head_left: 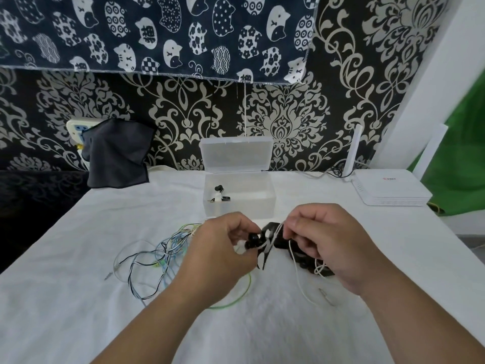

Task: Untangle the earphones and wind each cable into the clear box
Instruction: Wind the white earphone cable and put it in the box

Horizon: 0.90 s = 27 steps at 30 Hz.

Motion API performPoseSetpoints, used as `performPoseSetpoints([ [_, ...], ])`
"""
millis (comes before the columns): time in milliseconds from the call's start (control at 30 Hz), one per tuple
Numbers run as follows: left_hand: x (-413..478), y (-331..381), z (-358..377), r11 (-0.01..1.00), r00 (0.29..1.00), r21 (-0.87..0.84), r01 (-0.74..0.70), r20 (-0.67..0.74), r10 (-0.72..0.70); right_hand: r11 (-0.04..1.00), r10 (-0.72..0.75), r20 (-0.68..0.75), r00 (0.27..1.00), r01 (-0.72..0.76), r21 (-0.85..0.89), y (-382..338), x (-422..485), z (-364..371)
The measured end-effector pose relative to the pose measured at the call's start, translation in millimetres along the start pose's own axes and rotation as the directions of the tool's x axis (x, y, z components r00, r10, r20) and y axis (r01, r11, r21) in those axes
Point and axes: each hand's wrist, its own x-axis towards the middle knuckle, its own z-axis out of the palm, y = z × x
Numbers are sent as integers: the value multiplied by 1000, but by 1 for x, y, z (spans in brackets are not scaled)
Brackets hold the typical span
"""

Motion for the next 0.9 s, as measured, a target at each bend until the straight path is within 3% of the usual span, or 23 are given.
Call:
performPoseSetpoints([
  [167, -2, 5, 1, 995, 993, -97, -5, 118, 16, 963, -145, -168, 975, 100, -251, 3, 2, 0],
  [333, 1, 0, -1, 961, 981, -273, 52, 196, 3, 973, -77, -194, 978, 32, -228, 8, 6, 2],
  [467, 2, 0, 0, 919, 980, -391, 59, 196, 20, 965, 132, -91, 987, -149, -216, 13, 8, 5],
  [600, 4, -2, 0, 855, 997, -514, 73, 70, -43, 946, 263, 137, 955, -228, -230, 15, 4, 11],
  [700, 6, -5, 1, 856, 994, -510, 79, -20, -103, 952, 290, 284, 914, -243, -189, 11, 1, 13],
  [900, 10, -9, -1, 856, 969, -510, 89, -155, -193, 959, 271, 450, 851, -200, -200, 9, -5, 11],
])
